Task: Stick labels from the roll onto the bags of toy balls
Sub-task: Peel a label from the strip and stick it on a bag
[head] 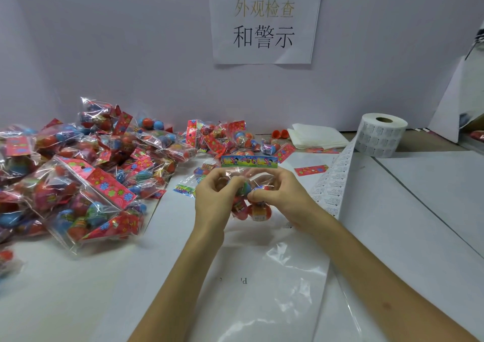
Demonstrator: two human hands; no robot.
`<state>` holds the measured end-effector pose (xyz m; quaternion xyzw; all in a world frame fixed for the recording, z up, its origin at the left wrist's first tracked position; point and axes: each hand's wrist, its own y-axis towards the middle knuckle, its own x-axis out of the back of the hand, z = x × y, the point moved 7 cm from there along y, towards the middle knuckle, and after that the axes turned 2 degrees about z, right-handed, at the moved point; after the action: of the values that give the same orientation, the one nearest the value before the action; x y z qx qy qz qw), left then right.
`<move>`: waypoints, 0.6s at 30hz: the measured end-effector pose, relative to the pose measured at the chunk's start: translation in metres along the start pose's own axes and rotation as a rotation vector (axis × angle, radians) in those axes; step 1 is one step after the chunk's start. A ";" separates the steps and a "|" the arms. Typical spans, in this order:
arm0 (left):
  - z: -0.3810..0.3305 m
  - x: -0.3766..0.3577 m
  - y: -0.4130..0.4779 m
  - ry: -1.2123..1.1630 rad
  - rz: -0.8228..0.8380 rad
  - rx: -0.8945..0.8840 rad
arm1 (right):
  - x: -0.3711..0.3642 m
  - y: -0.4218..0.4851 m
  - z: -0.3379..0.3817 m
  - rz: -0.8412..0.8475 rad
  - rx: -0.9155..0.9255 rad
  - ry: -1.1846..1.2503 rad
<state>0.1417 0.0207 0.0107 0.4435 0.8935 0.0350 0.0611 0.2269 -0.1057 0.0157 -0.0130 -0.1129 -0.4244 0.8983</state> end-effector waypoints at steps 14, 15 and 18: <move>-0.004 -0.006 -0.003 -0.051 0.068 -0.012 | -0.003 -0.001 -0.004 -0.029 0.023 -0.030; -0.005 -0.007 -0.004 -0.053 0.084 -0.011 | -0.003 -0.001 -0.005 -0.034 0.021 -0.025; -0.006 -0.008 -0.005 -0.055 0.097 -0.008 | -0.002 0.000 -0.005 -0.060 0.034 -0.033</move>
<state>0.1423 0.0113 0.0163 0.4868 0.8688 0.0290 0.0856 0.2262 -0.1046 0.0105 -0.0011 -0.1355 -0.4491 0.8832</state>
